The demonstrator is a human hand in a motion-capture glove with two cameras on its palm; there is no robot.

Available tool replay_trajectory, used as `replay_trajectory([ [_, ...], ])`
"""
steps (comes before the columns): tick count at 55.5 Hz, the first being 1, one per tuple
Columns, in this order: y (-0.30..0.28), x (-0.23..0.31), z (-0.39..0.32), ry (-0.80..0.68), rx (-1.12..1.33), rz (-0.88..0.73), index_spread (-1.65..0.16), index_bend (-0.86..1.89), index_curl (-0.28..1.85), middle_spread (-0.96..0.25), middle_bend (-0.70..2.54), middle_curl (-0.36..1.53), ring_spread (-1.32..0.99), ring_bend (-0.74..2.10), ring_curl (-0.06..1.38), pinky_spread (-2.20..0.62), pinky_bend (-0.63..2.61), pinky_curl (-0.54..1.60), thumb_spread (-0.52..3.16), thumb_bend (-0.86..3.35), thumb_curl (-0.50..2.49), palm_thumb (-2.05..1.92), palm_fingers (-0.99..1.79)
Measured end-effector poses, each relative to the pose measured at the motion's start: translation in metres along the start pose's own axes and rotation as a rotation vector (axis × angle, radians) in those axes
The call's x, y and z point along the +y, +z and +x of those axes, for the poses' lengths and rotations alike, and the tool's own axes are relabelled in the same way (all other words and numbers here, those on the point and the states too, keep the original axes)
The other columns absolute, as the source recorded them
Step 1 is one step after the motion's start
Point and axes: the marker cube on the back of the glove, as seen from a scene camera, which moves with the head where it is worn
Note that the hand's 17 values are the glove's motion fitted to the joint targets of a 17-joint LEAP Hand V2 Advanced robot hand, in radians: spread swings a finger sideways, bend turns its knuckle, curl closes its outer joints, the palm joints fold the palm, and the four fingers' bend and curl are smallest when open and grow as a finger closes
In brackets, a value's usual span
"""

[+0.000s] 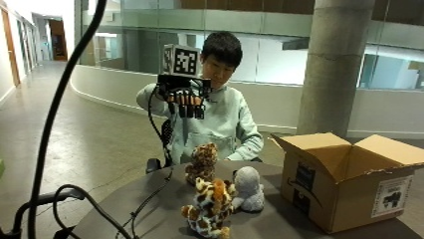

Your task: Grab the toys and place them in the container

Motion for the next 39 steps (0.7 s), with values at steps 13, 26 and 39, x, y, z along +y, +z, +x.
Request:
replay_trajectory([
  [13, 0.004, -0.026, -0.01, -0.034, -0.006, -0.01, -0.17, 0.16, 0.12, -0.07, 0.27, 0.12, -0.22, 0.6, 0.19, -0.15, 0.57, 0.23, 1.14, 0.33, 0.16, 0.3, 0.61],
  [26, 0.009, -0.063, -0.019, -0.086, -0.012, -0.001, -0.23, 0.11, 0.13, -0.07, 0.24, 0.17, -0.26, 0.66, 0.23, -0.15, 0.7, 0.3, 1.46, 0.35, 0.24, 0.24, 0.35],
  [39, 0.069, -0.119, -0.029, -0.141, -0.072, -0.04, -0.26, 0.11, 0.16, -0.03, 0.14, 0.19, -0.15, 0.4, 0.17, -0.04, 0.93, 0.36, 1.49, 0.25, 0.25, 0.1, -0.18],
])
